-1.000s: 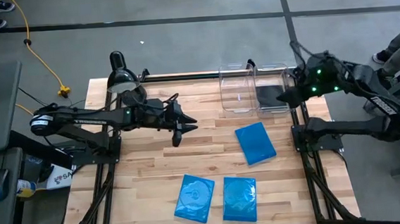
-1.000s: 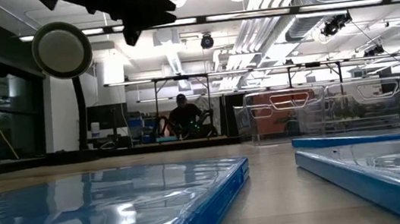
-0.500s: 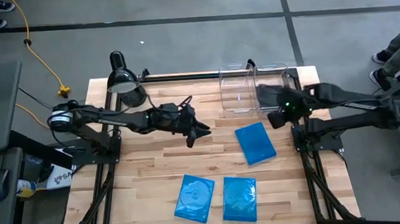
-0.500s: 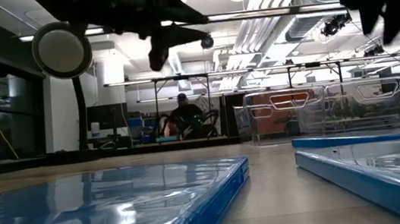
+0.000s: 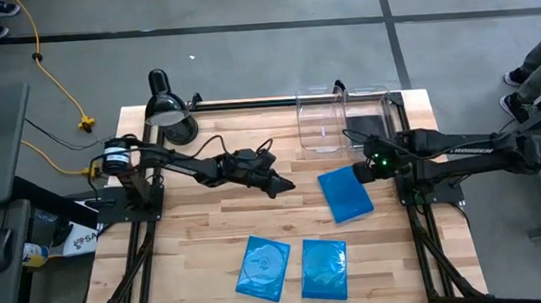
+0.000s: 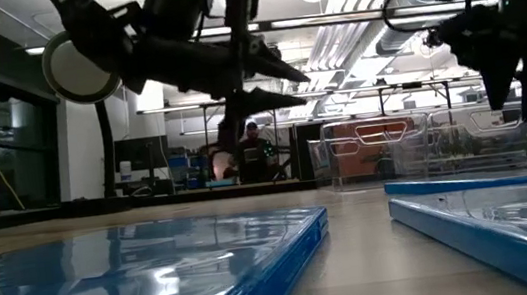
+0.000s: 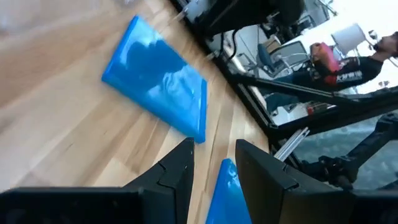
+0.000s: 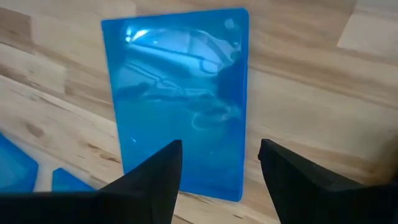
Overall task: Pick & place jewel cases by type
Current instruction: Put the top blue CD case into the left transparent bin
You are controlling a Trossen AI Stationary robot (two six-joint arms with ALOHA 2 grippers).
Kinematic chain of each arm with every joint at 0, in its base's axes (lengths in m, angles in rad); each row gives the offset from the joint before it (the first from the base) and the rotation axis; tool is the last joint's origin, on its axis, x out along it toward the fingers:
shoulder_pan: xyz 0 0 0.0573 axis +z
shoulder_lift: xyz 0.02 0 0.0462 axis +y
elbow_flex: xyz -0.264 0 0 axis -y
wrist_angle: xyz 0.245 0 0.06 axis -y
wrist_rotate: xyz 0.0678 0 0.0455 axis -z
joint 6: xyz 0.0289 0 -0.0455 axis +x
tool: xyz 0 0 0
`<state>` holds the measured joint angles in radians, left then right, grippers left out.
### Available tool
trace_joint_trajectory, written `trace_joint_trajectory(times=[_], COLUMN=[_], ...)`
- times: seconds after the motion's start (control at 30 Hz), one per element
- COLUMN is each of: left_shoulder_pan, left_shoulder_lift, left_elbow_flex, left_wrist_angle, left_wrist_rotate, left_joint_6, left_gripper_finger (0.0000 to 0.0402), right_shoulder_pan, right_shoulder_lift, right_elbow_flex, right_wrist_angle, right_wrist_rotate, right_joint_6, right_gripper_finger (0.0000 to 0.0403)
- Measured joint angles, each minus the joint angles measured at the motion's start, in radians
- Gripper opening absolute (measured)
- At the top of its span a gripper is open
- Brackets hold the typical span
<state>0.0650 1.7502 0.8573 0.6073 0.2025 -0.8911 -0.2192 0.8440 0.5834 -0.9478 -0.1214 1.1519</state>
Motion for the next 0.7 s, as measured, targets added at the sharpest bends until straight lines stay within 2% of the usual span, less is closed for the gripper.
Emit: trace_joint_trajectory(times=[0.1,0.33,0.63,0.7], left_shoulder_pan=[-0.004,-0.024,-0.042,-0.048], left_shoulder_lift=[0.046,0.088,0.156,0.177], left_elbow_flex=[0.001,0.010,0.134,0.173], left_wrist_angle=[0.060,0.042,0.025,0.003], left_wrist_rotate=[0.002,-0.018,-0.008,-0.038], left_joint_6=[-0.051,-0.113,-0.111,-0.109], left_gripper_finger=[0.0117,0.0117,0.0117,0.0117], right_shoulder_pan=[0.000,0.010,0.076,0.095], right_shoulder_lift=[0.000,0.000,0.002,0.002], right_elbow_flex=[-0.044,-0.092,-0.136,-0.137], right_wrist_angle=[0.039,0.045,0.066,0.069], right_wrist_rotate=[-0.025,-0.049,-0.043,-0.031], right_joint_6=[0.010,0.023,0.070,0.088], right_gripper_finger=[0.0200,0.0200,0.0200,0.0200])
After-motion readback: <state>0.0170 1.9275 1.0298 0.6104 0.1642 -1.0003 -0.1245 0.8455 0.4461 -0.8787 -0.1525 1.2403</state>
